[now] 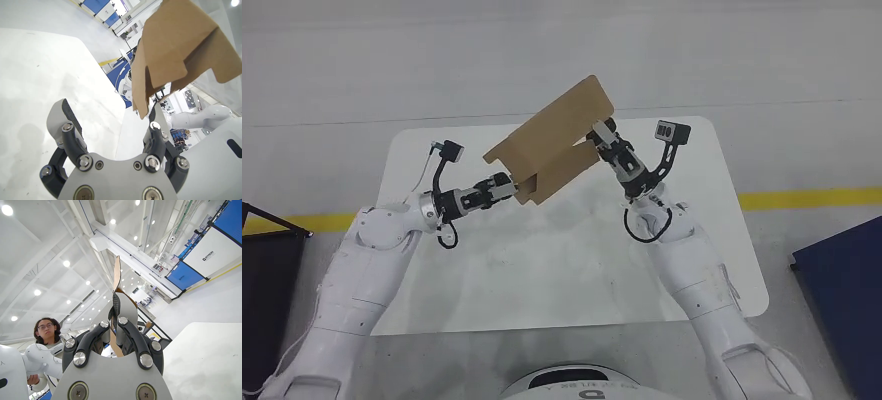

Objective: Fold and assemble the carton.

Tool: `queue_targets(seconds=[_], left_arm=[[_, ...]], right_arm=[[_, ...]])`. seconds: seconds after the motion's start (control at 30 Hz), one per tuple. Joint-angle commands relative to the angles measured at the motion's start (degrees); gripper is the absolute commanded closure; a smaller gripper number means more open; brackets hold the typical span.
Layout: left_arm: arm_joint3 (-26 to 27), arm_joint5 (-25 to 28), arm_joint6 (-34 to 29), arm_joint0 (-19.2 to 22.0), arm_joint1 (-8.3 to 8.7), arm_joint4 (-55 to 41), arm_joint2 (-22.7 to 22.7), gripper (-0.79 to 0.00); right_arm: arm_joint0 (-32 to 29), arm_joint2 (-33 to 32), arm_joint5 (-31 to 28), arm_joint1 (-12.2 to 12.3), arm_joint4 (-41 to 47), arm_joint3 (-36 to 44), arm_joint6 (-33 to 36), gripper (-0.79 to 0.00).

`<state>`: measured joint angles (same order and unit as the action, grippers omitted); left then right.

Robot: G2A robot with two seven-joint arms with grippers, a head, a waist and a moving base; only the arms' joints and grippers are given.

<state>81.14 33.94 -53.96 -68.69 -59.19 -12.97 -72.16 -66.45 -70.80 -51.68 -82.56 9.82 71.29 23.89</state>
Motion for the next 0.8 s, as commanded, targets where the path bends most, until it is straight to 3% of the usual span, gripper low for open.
queue_targets(seconds=[0.0,0.4,0.77], left_arm=[[0.4,-0.9,0.8,0.7,-0.14,1.0,0.7,-0.785],[0.2,-3.8,6.0,3.1,-0.70,3.2,2.1,-0.785],[0.4,0.0,7.2,2.8,-0.34,0.5,-0.9,-0.785]], right_arm=[[0.1,0.1,0.2,0.0,-0.6,0.1,-0.3,0.000],[-1.1,1.4,0.8,0.3,-1.6,2.8,0.3,0.000],[-0.7,1.7,5.3,1.5,1.0,3.5,8.0,0.000]])
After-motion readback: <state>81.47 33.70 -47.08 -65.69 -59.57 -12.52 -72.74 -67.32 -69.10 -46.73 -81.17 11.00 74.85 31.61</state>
